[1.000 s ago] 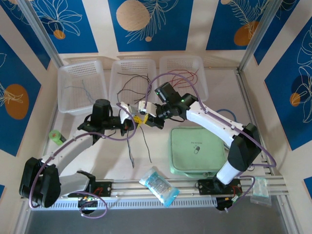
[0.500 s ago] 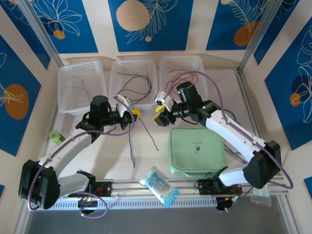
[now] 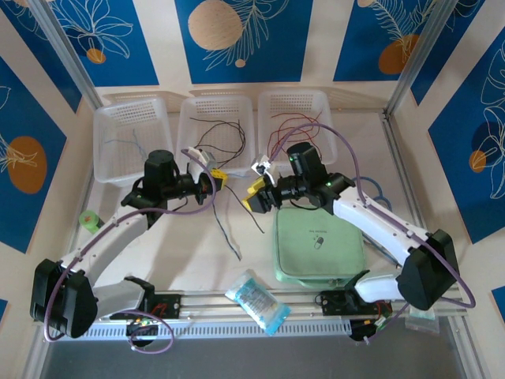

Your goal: Untangle the cables

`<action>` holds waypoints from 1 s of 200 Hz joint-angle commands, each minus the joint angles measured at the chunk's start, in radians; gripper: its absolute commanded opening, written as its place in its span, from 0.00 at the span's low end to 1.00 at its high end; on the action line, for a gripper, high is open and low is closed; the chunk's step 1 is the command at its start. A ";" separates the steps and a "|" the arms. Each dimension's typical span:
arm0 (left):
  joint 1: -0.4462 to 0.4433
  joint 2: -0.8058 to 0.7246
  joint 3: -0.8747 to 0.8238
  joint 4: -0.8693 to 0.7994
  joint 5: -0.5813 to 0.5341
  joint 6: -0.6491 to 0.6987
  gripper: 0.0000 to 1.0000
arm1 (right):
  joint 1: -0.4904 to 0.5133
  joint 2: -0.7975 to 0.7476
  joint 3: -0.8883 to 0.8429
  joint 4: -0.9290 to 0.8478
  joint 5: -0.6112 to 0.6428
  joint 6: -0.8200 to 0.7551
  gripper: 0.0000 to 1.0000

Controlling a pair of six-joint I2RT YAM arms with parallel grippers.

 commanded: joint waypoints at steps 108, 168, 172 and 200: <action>-0.007 -0.059 0.082 -0.092 -0.187 -0.080 0.00 | -0.006 0.073 0.072 -0.064 -0.065 0.010 0.00; -0.005 -0.141 0.119 -0.103 -0.409 -0.103 0.00 | -0.119 -0.067 0.008 0.028 0.014 0.088 0.00; -0.005 -0.147 0.116 -0.096 -0.416 -0.104 0.00 | -0.127 -0.077 0.006 0.035 0.023 0.096 0.00; -0.006 -0.192 0.084 -0.044 -0.438 -0.120 0.00 | -0.191 -0.130 -0.005 0.072 0.086 0.149 0.00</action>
